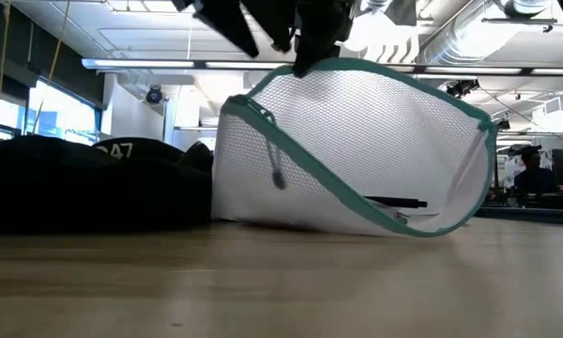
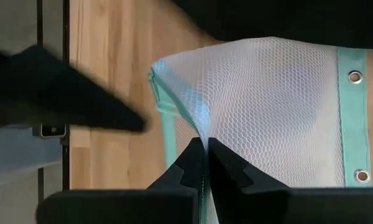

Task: Unpack backpack
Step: Close the zip bag

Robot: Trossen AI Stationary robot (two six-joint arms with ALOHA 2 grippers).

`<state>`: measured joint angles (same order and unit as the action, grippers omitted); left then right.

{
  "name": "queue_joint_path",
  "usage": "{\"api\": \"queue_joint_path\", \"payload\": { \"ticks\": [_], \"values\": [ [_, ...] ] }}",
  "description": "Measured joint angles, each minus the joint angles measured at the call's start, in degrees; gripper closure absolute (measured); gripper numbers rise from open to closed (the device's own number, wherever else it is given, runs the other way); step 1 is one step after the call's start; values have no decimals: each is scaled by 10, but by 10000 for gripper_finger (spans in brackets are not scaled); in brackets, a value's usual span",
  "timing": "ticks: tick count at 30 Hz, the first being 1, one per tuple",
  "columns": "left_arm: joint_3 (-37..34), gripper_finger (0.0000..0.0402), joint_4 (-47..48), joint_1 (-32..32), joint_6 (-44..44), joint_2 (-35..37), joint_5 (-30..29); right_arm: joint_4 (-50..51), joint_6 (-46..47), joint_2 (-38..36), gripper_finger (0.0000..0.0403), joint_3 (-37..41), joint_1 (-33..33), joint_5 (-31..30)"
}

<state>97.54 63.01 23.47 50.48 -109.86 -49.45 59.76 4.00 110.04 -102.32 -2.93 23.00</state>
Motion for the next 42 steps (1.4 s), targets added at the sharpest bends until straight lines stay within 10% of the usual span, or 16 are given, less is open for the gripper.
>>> {"api": "queue_joint_path", "payload": {
  "ticks": [9, 20, 31, 42],
  "values": [
    [-97, 163, -93, -9, -26, -1, 54, -8, -29, -18, 403, 0, 1, 0],
    [-104, 390, -103, -17, -114, 4, 109, -5, -40, -18, 403, 0, 5, -20],
    [-103, 401, -87, 1, -212, 21, 121, -4, -46, -32, 391, 0, 5, -29],
    [-104, 401, -72, 33, -187, 35, 117, 31, -46, -110, 251, -1, 45, -30]
  ]
}}
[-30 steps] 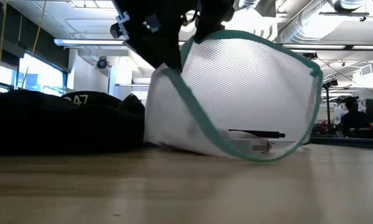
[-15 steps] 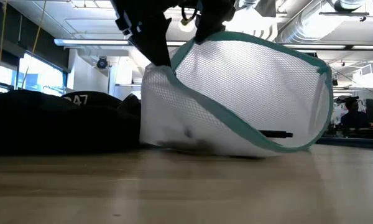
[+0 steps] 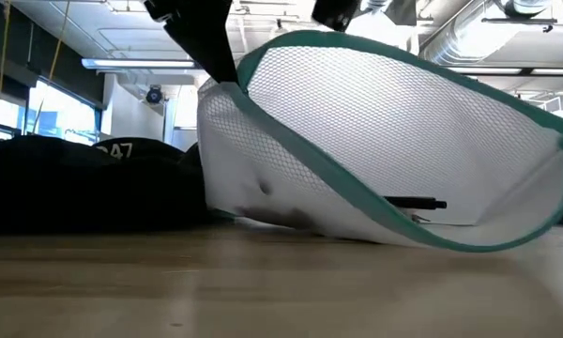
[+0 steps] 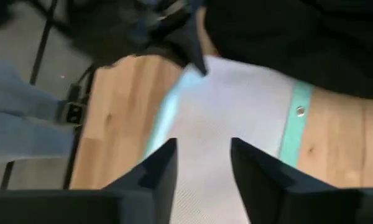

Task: Unpack backpack
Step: Close the zip bag

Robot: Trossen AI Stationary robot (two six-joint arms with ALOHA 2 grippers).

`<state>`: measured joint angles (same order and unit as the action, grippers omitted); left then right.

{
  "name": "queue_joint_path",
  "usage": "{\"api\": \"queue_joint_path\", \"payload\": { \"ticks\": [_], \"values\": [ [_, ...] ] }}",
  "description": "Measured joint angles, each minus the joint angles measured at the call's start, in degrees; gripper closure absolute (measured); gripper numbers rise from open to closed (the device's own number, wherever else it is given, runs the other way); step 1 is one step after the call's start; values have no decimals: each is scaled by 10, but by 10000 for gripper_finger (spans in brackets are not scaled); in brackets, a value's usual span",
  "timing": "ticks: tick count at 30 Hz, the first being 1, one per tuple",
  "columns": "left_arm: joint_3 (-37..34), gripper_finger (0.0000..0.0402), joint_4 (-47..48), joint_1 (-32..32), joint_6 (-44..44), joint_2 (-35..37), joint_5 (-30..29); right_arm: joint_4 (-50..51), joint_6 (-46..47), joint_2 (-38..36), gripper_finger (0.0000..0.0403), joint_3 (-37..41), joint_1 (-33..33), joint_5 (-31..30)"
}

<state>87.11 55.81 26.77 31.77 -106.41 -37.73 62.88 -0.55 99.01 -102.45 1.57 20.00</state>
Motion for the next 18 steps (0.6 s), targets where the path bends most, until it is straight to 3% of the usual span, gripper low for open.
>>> {"api": "queue_joint_path", "payload": {
  "ticks": [3, 7, 11, 18],
  "values": [
    [-1, 401, -1, 7, 13, 0, -5, 45, 15, -5, 228, 0, 62, -12],
    [-1, 401, 1, 15, 21, 0, -13, 82, 103, -5, 222, 13, 166, -102],
    [-1, 401, 1, 20, 21, 0, -14, 75, 274, -7, 222, 66, 266, -195],
    [-1, 401, 0, 23, 11, 0, -14, -28, 598, -9, 222, 181, 396, -314]
  ]
}}
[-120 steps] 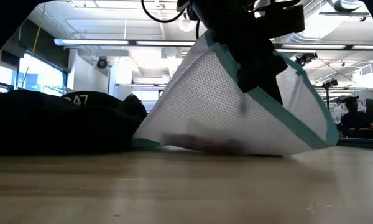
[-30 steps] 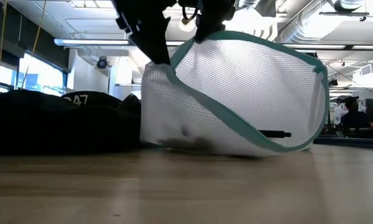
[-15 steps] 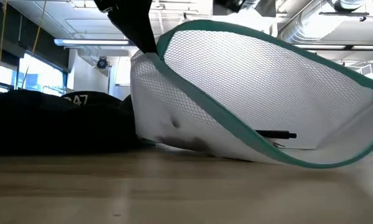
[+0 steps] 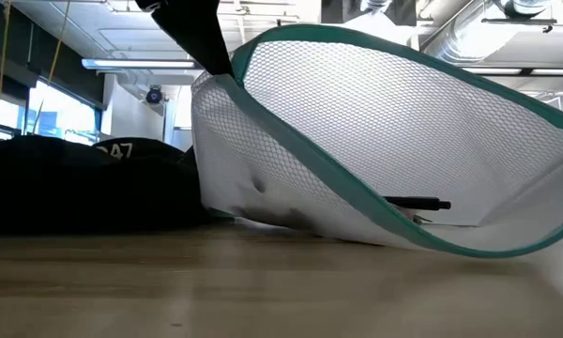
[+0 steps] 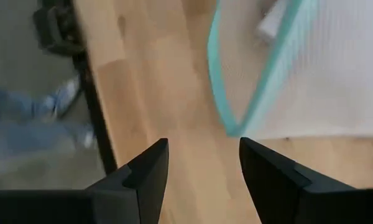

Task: Unpack backpack
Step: Close the zip bag

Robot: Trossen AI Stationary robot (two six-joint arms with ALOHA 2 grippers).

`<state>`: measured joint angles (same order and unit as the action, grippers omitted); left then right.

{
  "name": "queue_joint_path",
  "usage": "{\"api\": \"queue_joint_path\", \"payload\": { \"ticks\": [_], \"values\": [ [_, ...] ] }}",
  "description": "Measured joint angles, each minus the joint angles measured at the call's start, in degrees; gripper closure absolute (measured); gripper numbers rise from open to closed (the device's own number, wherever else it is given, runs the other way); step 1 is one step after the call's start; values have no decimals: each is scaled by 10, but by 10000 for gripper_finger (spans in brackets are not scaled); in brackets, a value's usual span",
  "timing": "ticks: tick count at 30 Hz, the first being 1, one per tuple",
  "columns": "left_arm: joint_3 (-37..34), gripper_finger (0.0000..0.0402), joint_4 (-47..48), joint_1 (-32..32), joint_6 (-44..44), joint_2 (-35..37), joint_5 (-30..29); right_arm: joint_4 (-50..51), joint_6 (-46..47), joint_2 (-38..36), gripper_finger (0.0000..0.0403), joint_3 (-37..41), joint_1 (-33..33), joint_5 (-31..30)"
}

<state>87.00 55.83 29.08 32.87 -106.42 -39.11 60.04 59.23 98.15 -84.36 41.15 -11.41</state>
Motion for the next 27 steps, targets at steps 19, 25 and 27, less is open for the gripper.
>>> {"api": "queue_joint_path", "payload": {
  "ticks": [19, 25, 27],
  "values": [
    [0, 401, -3, 0, 3, 0, 39, -48, 225, 99, 234, 123, -10, -119],
    [0, 401, -2, 0, 6, 0, 48, 6, 245, 103, 286, 117, -23, -126],
    [0, 401, -2, 0, 11, 0, 49, 24, 244, 100, 304, 110, -23, -127]
  ]
}}
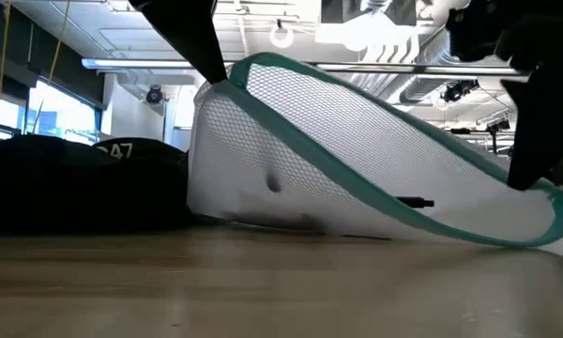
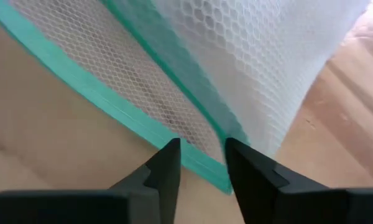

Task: Unpack backpack
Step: Close the zip bag

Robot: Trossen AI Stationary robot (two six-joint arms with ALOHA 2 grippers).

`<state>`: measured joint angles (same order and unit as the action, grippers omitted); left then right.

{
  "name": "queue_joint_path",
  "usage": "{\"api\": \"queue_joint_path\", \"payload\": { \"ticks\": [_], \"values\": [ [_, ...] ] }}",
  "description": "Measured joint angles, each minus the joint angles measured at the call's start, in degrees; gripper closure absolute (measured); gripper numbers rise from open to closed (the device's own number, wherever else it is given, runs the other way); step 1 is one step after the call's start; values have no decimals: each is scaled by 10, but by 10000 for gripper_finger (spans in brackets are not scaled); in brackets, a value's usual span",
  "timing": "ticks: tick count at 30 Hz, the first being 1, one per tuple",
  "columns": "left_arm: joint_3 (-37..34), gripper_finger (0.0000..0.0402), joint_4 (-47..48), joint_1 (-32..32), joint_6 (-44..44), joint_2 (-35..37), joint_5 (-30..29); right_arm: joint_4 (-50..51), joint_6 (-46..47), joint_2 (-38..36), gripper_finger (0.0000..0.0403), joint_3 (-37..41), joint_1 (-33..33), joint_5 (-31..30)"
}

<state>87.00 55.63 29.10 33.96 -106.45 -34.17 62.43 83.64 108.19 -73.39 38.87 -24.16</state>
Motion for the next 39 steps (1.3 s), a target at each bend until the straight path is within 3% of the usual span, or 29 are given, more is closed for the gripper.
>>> {"api": "queue_joint_path", "payload": {
  "ticks": [6, 11, 17, 25, 30, 34, 39],
  "values": [
    [0, 402, 0, 0, 0, 0, 0, 11, -1, -2, 392, 0, 3, -10],
    [16, 402, 7, 0, -15, 0, 14, 20, -11, -20, 402, -14, -3, -19],
    [56, 401, 8, 0, -32, 14, 77, 31, -37, -102, 403, -26, -3, -25],
    [61, 401, 1, -26, -57, 22, 75, 56, -113, -182, 403, -27, -43, -21],
    [61, 401, 1, -49, -57, 22, 83, 2, -181, -193, 402, -27, -53, 13],
    [61, 401, 0, -54, -57, 22, 83, -71, -211, -190, 376, -27, -27, 83],
    [61, 401, -1, -53, -57, 22, 86, -149, -225, -165, 278, -27, 20, 83]
  ]
}}
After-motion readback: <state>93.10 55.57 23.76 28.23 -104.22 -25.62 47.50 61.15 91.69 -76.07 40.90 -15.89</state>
